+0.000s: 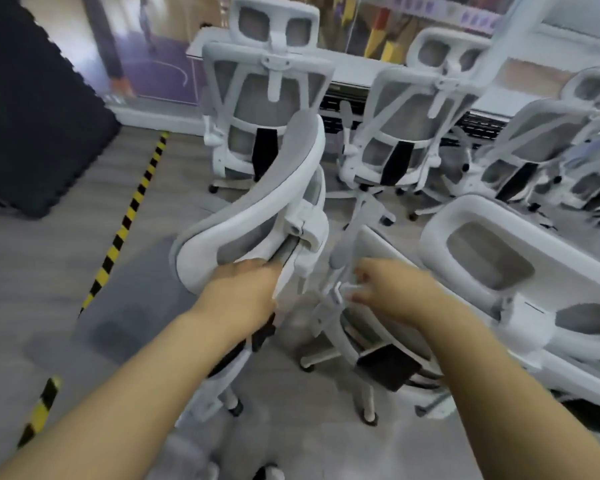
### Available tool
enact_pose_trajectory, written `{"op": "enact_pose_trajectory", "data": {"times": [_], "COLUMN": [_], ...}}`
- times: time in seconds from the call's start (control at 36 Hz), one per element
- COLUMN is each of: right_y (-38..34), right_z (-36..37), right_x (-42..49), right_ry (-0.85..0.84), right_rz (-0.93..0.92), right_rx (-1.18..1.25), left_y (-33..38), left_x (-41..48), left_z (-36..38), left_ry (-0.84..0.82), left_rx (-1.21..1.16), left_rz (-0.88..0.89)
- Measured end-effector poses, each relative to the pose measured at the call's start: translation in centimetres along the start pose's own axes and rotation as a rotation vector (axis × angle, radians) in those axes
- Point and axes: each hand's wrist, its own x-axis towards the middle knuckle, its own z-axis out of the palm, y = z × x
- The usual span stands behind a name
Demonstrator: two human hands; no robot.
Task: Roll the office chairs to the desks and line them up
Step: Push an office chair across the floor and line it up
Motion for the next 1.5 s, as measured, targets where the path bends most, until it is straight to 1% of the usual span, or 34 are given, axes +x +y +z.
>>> {"op": "enact_pose_trajectory", "data": {"times": [0.08,0.22,0.36,0.44,0.5,0.56,0.69,0.78,0.89,1.0,1.11,1.25,1.36,1.5], "right_y": [-0.2,-1.8,-3.4,-4.6,-5.3,-5.9,-7.9,-9.1,-10.5,-11.6,-11.6,-10.8,-9.4,-7.0], "right_z": [-0.1,-0.3,0.3,0.8,1.1,1.2,2.1,3.6,5.7,6.5,7.0,6.8,6.5,6.4], "right_x": [1.6,3.6,5.0,5.3,5.2,4.5,2.1,0.4,-1.6,-2.6,-3.1,-3.2,-2.9,-2.2], "right_ry": [0.073,0.202,0.303,0.288,0.222,0.169,0.078,0.093,0.202,0.265,0.296,0.277,0.267,0.302], "right_rz": [-0.041,-0.116,-0.217,-0.317,-0.387,-0.411,-0.394,-0.366,-0.34,-0.316,-0.286,-0.228,-0.202,-0.19], "right_rx": [-0.015,-0.005,-0.047,-0.076,-0.088,-0.051,0.135,0.177,0.075,0.012,0.002,0.037,0.071,0.15], "left_y": [-0.6,-2.1,-4.5,-6.2,-7.4,-8.6,-11.3,-12.2,-14.1,-15.7,-16.0,-15.3,-14.7,-13.9], "left_x": [-1.5,-4.5,-7.7,-9.5,-10.6,-11.8,-14.8,-15.9,-16.8,-17.1,-16.7,-15.2,-13.3,-10.8], "left_z": [-0.3,-0.3,-0.1,-0.2,-0.3,-0.3,0.2,0.6,1.0,1.6,1.7,1.3,1.3,1.4], "left_ry": [0.012,0.058,0.049,0.047,0.053,0.071,0.174,0.251,0.307,0.36,0.367,0.336,0.308,0.316], "left_rx": [-0.092,-0.152,-0.221,-0.276,-0.311,-0.32,-0.318,-0.268,-0.216,-0.199,-0.184,-0.149,-0.119,-0.12], "left_rz": [-0.049,-0.104,-0.204,-0.252,-0.277,-0.288,-0.316,-0.3,-0.304,-0.251,-0.216,-0.17,-0.163,-0.123]}}
